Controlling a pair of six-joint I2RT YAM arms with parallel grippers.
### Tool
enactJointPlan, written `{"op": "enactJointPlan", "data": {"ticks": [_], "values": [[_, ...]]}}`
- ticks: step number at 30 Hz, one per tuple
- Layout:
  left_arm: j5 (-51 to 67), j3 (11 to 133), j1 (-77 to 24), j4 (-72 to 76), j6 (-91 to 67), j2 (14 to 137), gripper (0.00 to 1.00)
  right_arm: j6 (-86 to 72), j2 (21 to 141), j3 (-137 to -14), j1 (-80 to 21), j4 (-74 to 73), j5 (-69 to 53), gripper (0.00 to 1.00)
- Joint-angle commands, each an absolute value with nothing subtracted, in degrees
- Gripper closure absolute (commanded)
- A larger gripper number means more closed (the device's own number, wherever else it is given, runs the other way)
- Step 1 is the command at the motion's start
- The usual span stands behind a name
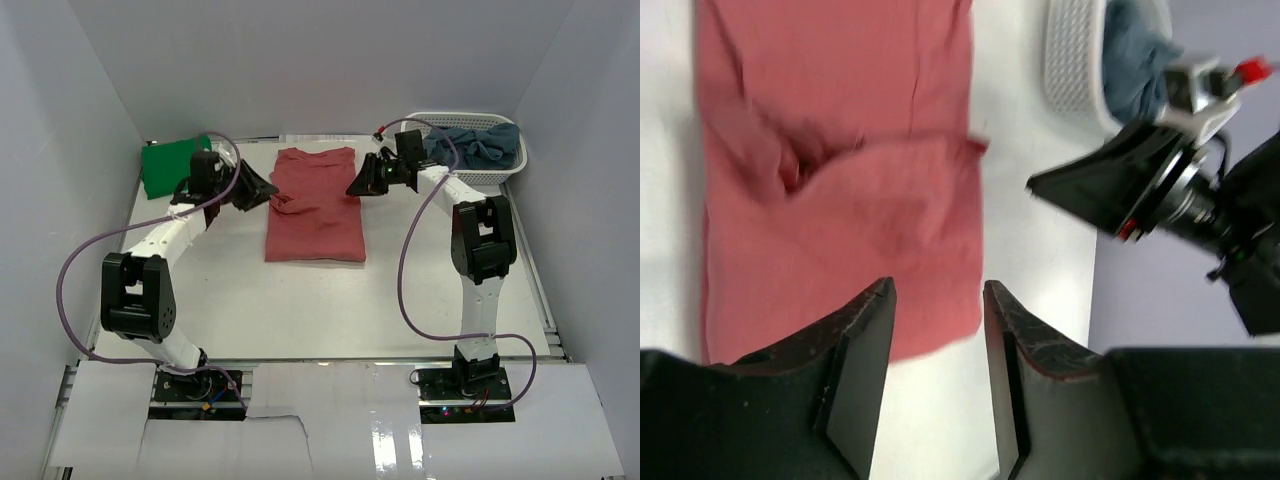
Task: Fold and stack the t-shirts
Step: Fold the folded rectangular tshirt in 1/3 of the way
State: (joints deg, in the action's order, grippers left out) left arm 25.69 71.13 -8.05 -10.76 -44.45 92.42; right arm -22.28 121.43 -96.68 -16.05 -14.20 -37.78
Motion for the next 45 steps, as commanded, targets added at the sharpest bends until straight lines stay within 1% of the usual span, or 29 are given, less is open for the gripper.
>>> {"op": "enactJointPlan", "data": {"ticks": [1,2,3,4,5,6,7,9,16,23,29,37,45], "values": [[37.3,59.4,-9.1,-1.1,-46.4,91.8,0.51,-27.4,118.7,-92.3,-18.1,-8.0,-45.3,0.79],[39.6,57.7,-10.4,3.2,-46.6,91.8,0.54,-28.6,118.7,-91.1,-19.0,-7.2,-46.2,0.81],[40.2,56.5,-11.2,4.4,-46.1,92.0,0.57,-28.9,118.8,-90.7,-19.5,-6.4,-46.7,0.83],[40.6,55.6,-11.9,5.2,-45.8,92.3,0.64,-29.3,119.2,-90.5,-19.9,-5.7,-46.8,0.90],[40.9,54.8,-12.7,6.0,-45.3,92.5,0.70,-29.5,119.4,-90.4,-20.6,-5.3,-46.9,0.92],[41.0,54.6,-14.3,7.0,-44.4,93.4,0.76,-30.0,119.6,-90.2,-21.4,-4.8,-47.3,0.92],[41.2,54.7,-15.0,7.2,-44.0,94.0,0.88,-30.8,120.2,-90.3,-21.9,-4.3,-47.5,0.92],[41.2,55.5,-16.6,7.4,-43.3,96.0,1.00,-32.0,121.1,-90.3,-23.1,-3.1,-48.4,0.92],[40.6,57.4,-19.4,7.8,-42.4,100.0,1.00,-34.5,121.6,-87.7,-25.8,1.3,-48.9,0.92],[40.5,54.1,-19.7,10.5,-41.1,101.9,1.00,-36.4,124.2,-84.4,-26.8,6.1,-50.3,0.92],[40.3,52.6,-19.7,14.3,-41.0,107.0,1.00,-38.1,129.0,-85.9,-27.2,9.6,-52.6,0.92],[40.6,51.1,-19.7,18.8,-41.7,112.8,1.00,-36.7,134.9,-89.9,-27.2,9.5,-52.4,0.92],[38.8,44.7,-20.2,22.2,-41.3,113.6,1.00,-33.5,136.6,-91.5,-26.2,8.3,-50.1,0.92]]}}
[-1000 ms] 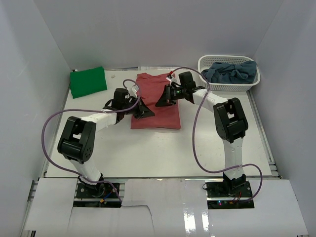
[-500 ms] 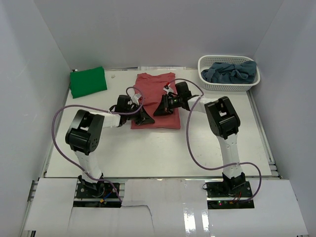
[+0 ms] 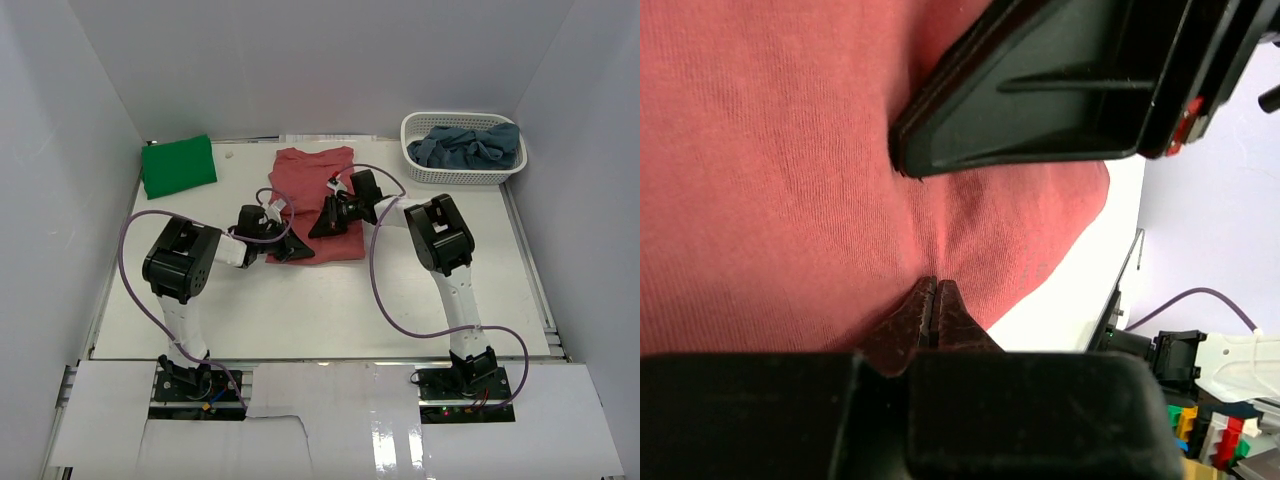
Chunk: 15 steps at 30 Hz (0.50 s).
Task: Fold and stack the t-shirts
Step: Fold the folded rectangular tshirt in 1/3 of the way
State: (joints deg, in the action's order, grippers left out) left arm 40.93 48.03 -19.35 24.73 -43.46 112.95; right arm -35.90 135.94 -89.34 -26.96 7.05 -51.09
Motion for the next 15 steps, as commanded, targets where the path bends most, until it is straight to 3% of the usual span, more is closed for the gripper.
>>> {"op": "enactJointPlan", "data": {"ticks": [1,15], "values": [[38.4,44.4,-20.2,22.2,-41.1,113.4,1.00,-33.3,136.6,-91.7,-25.9,8.1,-49.3,0.92],[38.1,40.4,-21.0,22.0,-40.4,109.2,1.00,-26.0,149.4,-119.0,-22.2,-4.7,-46.0,0.92]]}}
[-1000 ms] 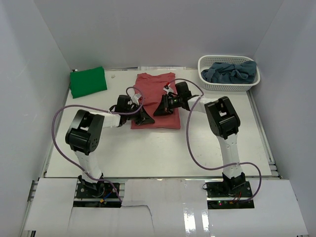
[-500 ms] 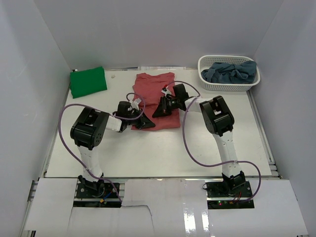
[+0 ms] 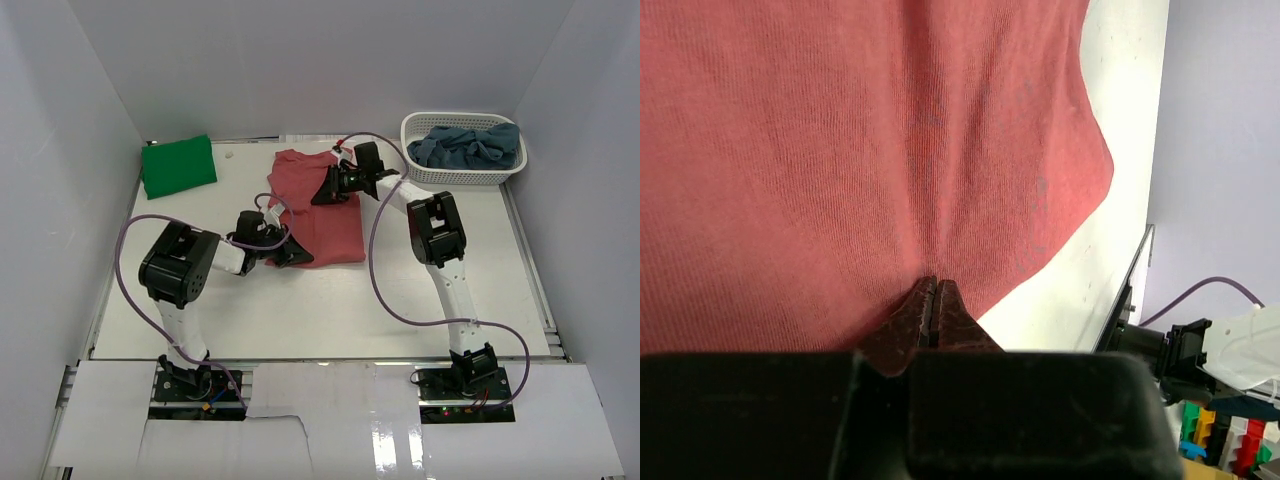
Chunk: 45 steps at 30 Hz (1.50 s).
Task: Fold and stack the t-shirts
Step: Fold the folded rectangular tshirt in 1/3 of the way
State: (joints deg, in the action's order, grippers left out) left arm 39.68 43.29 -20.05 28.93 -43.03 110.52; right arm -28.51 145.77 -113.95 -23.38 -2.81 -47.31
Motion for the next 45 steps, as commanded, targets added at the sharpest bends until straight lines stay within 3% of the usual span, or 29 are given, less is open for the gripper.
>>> {"op": "enactJointPlan", "data": {"ticks": [1,8,23,45], "values": [[38.2,40.3,-21.0,21.9,-40.4,109.0,1.00,-26.0,150.3,-120.3,-22.1,-4.7,-46.0,0.92],[38.3,39.6,-21.2,21.1,-40.4,106.9,1.00,-25.7,150.8,-126.2,-21.2,-2.8,-46.2,0.91],[36.7,39.8,-21.5,19.5,-39.7,104.9,1.00,-27.0,134.1,-108.6,-23.6,-2.9,-53.2,0.91],[36.2,40.3,-21.5,18.7,-39.6,104.6,1.00,-25.5,138.9,-107.1,-28.8,-5.8,-56.3,0.92]]}}
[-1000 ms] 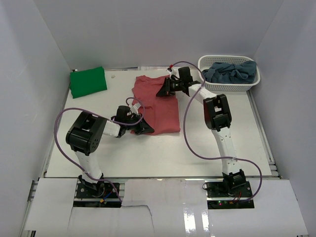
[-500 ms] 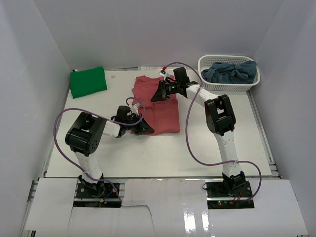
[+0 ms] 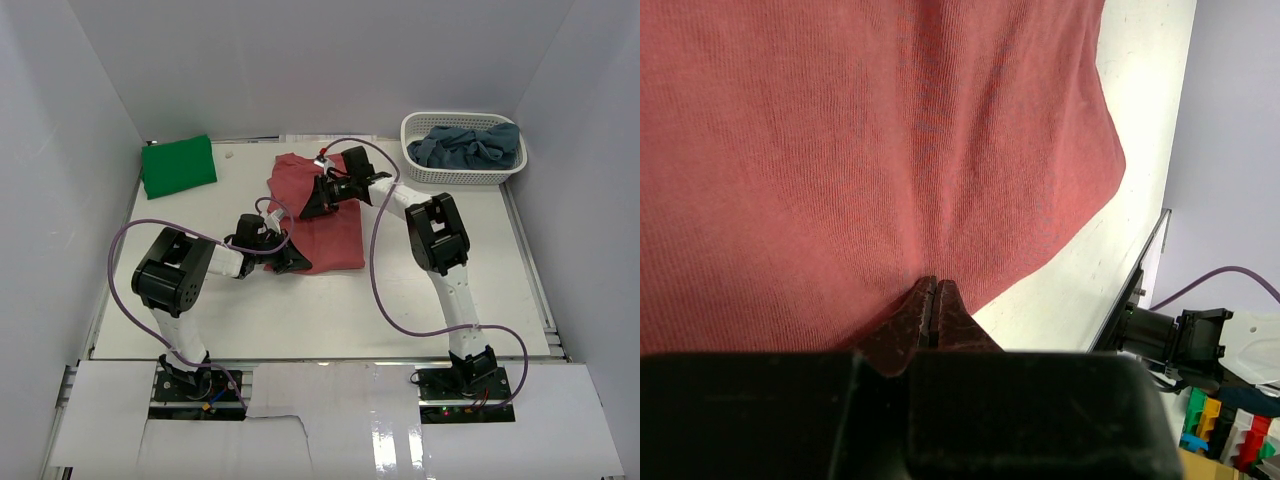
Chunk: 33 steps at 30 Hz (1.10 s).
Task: Fold and stack the t-shirts
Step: Fold the folded rectangular tshirt in 1/3 of the way
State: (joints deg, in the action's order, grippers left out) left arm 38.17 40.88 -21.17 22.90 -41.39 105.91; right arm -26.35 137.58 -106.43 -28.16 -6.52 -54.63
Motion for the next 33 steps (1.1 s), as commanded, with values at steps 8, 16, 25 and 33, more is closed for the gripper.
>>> {"op": "enactJointPlan", "data": {"ticks": [8,16,25,33], "values": [[36.3,40.3,-21.5,18.8,-39.5,104.6,1.00,-25.9,144.0,-111.1,-30.3,-5.1,-55.8,0.92],[36.6,40.3,-21.5,18.7,-39.6,104.6,1.00,-28.1,146.3,-113.2,-31.9,-1.7,-55.8,0.92],[37.2,40.3,-21.5,18.7,-39.6,104.7,1.00,-25.6,146.2,-113.4,-32.0,-0.9,-51.6,0.92],[37.6,39.7,-21.5,18.6,-39.7,104.1,1.00,-22.0,151.5,-120.7,-31.6,-0.9,-46.1,0.90]]}}
